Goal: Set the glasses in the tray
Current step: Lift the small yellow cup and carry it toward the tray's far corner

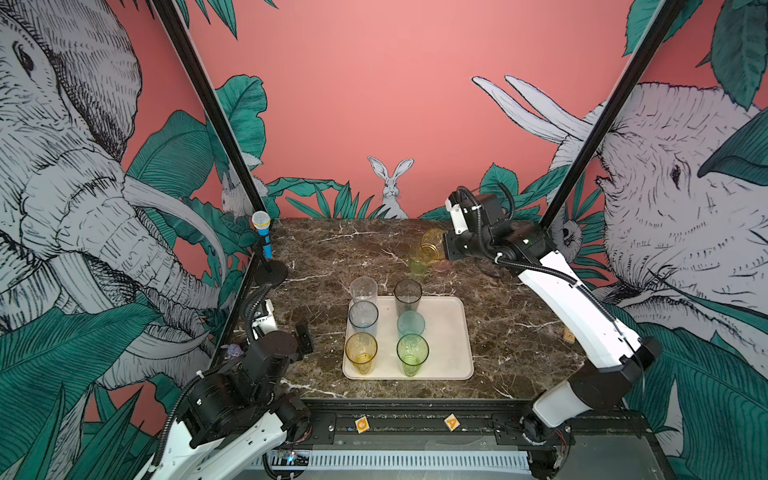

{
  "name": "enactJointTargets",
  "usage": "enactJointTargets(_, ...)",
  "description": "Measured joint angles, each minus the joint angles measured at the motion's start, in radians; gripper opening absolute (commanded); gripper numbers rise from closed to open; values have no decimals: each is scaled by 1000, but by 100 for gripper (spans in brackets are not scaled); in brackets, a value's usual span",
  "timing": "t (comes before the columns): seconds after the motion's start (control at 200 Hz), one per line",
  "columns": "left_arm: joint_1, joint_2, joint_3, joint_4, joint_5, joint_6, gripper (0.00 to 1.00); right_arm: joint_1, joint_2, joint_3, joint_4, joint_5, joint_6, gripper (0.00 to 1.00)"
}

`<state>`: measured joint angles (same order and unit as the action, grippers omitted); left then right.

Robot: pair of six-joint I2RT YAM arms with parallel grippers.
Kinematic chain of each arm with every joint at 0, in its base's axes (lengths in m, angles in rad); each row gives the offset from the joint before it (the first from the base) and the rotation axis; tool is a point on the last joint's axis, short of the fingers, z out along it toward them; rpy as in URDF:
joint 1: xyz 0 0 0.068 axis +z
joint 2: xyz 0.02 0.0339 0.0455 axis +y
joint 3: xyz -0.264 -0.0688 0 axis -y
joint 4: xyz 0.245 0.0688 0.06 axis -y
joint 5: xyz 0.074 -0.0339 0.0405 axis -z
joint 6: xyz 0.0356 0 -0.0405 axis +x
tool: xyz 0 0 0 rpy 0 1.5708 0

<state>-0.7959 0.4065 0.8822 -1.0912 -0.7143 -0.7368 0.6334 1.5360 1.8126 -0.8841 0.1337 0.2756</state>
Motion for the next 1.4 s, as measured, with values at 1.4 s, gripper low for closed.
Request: enactJointTargets(1.4, 0, 21, -60, 43, 39, -16, 95, -61, -204, -710, 242, 22, 74, 0)
